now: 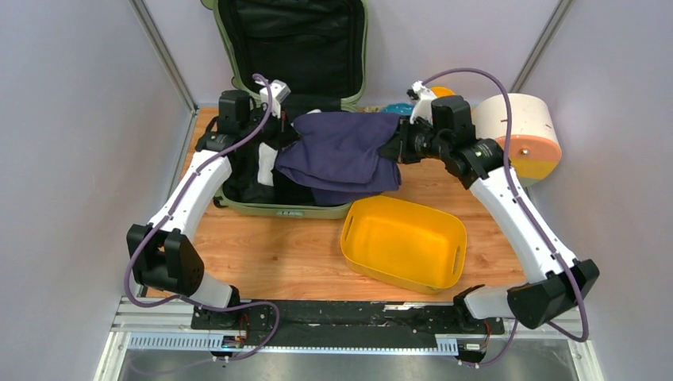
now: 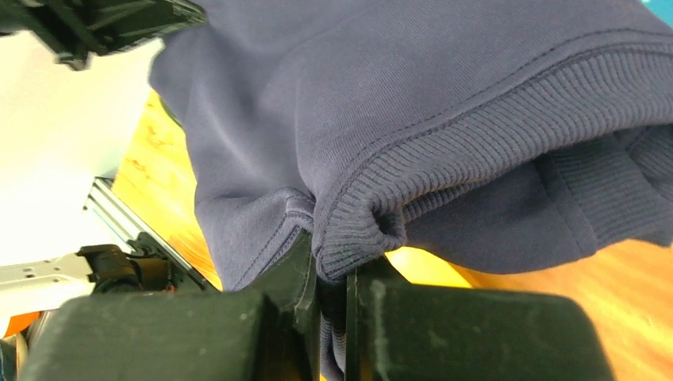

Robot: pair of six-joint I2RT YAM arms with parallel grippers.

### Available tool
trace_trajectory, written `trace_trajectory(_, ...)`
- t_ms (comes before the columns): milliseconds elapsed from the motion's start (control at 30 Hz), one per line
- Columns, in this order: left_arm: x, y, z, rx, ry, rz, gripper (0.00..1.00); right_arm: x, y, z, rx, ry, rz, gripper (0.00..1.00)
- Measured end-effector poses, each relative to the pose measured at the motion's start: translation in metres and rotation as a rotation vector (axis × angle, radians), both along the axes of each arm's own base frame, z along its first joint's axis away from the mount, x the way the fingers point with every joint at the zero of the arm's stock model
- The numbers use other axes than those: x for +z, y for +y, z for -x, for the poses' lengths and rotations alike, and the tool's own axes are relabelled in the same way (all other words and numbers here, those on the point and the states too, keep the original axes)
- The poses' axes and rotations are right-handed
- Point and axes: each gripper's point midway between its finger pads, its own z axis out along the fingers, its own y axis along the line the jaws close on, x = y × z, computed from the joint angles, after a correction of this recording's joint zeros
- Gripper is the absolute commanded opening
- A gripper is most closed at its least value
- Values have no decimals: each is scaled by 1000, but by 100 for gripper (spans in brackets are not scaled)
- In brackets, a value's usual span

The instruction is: Open, take out, and arrange the luggage

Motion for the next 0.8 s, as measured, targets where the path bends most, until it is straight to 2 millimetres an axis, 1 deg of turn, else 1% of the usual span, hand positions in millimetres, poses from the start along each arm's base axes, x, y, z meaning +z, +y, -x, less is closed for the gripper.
trace_trajectory(100,-1,-24,12,-64,2,2,0,-17,-22,14,-53,45,39,0)
trace_trajectory(167,-5,-42,25,-112,11,0,0,-32,-37,28,-85,83,70,0)
trace_trajectory(233,-14,-61,42,-163,30,-9,0,-45,-54,51,-117,114,101,0)
trace_trajectory(267,-18,-65,47,-175,39,-10,0,-47,-61,62,-127,120,110,0)
trace_trajectory(300,-23,-74,57,-201,50,-14,0,-47,-67,72,-135,121,114,0)
trace_trajectory(367,-27,-86,70,-234,64,-15,0,-39,-79,89,-156,107,101,0)
trace_trajectory(433,-26,-97,79,-261,69,-11,0,-26,-89,102,-183,72,68,0)
trace_trajectory(500,-24,-106,86,-281,72,-9,0,-17,-96,114,-196,53,49,0)
trace_trajectory(567,-18,-119,92,-304,75,-5,0,-16,-103,126,-208,53,50,0)
trace_trajectory(600,-17,-124,94,-313,75,-3,0,-19,-107,131,-222,60,57,0)
trace_trajectory(700,-22,-142,110,-354,91,-14,0,-37,-122,145,-271,112,79,0)
trace_trajectory(800,-37,-160,135,-404,117,-45,0,-68,-137,163,-323,225,121,0)
